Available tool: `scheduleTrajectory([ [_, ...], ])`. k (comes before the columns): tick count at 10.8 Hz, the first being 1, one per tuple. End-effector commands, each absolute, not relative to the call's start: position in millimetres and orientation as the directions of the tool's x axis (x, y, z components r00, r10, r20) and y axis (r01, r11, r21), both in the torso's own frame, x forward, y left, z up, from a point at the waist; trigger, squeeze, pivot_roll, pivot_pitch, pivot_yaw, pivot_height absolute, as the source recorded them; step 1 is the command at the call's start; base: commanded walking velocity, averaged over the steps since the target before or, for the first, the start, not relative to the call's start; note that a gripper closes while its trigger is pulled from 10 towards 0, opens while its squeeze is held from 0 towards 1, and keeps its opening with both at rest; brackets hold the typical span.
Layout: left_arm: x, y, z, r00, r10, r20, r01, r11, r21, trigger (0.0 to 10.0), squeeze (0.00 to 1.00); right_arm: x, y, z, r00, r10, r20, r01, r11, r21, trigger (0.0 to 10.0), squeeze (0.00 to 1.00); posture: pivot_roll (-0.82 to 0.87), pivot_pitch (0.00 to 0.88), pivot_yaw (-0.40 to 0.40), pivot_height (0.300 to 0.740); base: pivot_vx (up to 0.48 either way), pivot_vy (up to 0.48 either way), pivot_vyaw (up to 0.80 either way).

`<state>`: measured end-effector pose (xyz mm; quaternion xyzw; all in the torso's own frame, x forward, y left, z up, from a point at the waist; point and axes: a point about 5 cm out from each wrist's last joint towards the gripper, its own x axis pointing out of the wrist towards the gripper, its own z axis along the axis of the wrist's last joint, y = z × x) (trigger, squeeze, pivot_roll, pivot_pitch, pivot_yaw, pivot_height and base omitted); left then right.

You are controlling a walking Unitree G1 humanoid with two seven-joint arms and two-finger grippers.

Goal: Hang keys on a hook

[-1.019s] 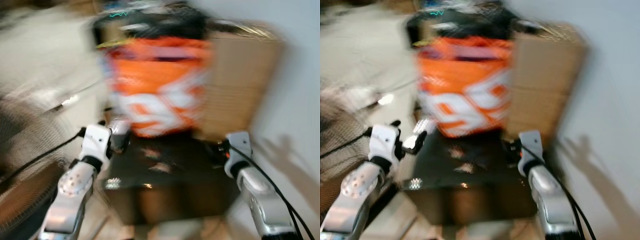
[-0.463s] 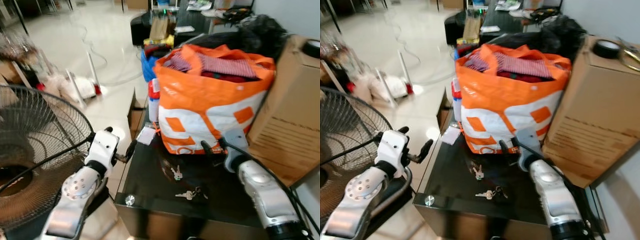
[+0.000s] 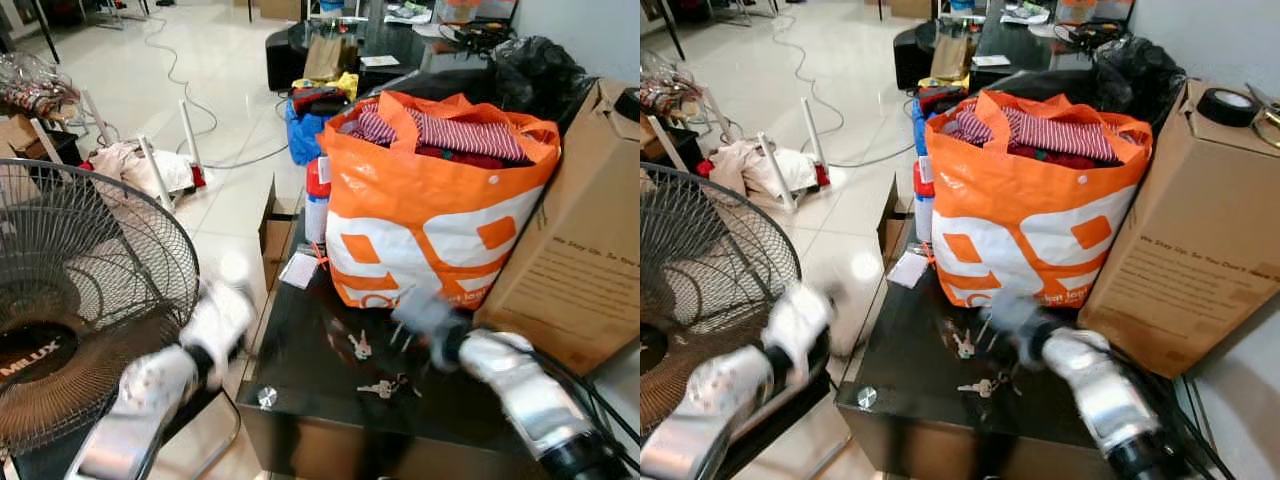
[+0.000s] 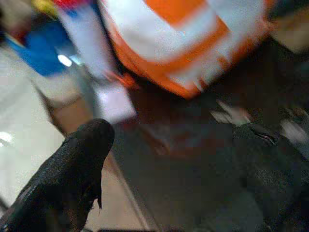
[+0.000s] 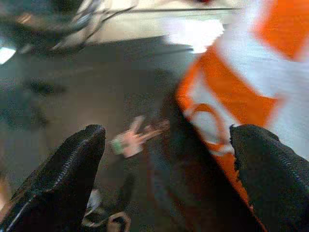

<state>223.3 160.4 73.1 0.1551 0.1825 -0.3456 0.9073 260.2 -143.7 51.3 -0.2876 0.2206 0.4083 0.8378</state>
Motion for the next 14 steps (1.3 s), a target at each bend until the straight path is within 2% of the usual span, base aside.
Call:
scheduleTrajectory([
  [1, 221.1, 157.3, 71.0, 0.651, -0.594, -0.472, 0.721, 0.679, 0.139, 10.0, 0.0, 259.1, -139.7, 48.6, 0.521, 0.576, -0.63, -0.85, 0.421, -0.318, 10.0, 0.0, -0.07, 0.0, -0.009, 0.74, 0.0, 0.0, 0.0],
  [3, 218.1, 154.4, 66.1, 0.605, -0.609, -0.513, 0.752, 0.649, 0.117, 10.0, 0.0, 252.8, -128.6, 33.9, 0.404, 0.597, -0.693, -0.915, 0.264, -0.306, 10.0, 0.0, -0.06, 0.0, -0.029, 0.74, 0.0, 0.0, 0.0],
  [5, 219.7, 152.4, 67.6, 0.606, -0.613, -0.506, 0.752, 0.649, 0.115, 10.0, 0.0, 251.1, -121.0, 25.3, 0.337, 0.606, -0.72, -0.941, 0.19, -0.281, 10.0, 0.0, -0.07, 0.0, -0.041, 0.74, 0.0, 0.0, 0.0],
  [6, 217.4, 151.3, 66.5, 0.595, -0.619, -0.512, 0.759, 0.643, 0.105, 10.0, 0.0, 252.2, -119.5, 18.3, 0.33, 0.586, -0.74, -0.943, 0.177, -0.281, 6.5, 0.0, -0.08, 0.0, -0.044, 0.74, 0.0, 0.0, 0.0],
  [7, 216.3, 150.8, 66.0, 0.59, -0.621, -0.516, 0.762, 0.64, 0.102, 10.0, 0.0, 253.9, -120.3, 14.8, 0.338, 0.567, -0.751, -0.94, 0.169, -0.295, 3.6, 0.0, -0.08, 0.0, -0.044, 0.74, 0.0, 0.0, 0.0],
  [8, 214.8, 149.7, 65.4, 0.582, -0.626, -0.519, 0.768, 0.633, 0.097, 10.0, 0.0, 254.5, -125.9, 6.3, 0.337, 0.508, -0.793, -0.939, 0.116, -0.325, 0.2, 0.0, -0.09, 0.0, -0.046, 0.74, 0.0, 0.0, 0.0],
  [11, 215.1, 147.4, 65.9, 0.573, -0.634, -0.519, 0.774, 0.626, 0.09, 10.0, 0.0, 254.9, -139.1, -0.8, 0.294, 0.445, -0.846, -0.947, 0.015, -0.321, 0.0, 0.0, -0.09, 0.0, -0.047, 0.74, 0.0, 0.0, 0.0],
  [14, 214.8, 146.7, 66.2, 0.569, -0.639, -0.518, 0.779, 0.621, 0.088, 10.0, 0.0, 256.2, -145.8, -3.1, 0.292, 0.428, -0.855, -0.947, 0.004, -0.321, 0.0, 0.0, -0.09, 0.0, -0.048, 0.74, 0.0, 0.0, 0.0],
])
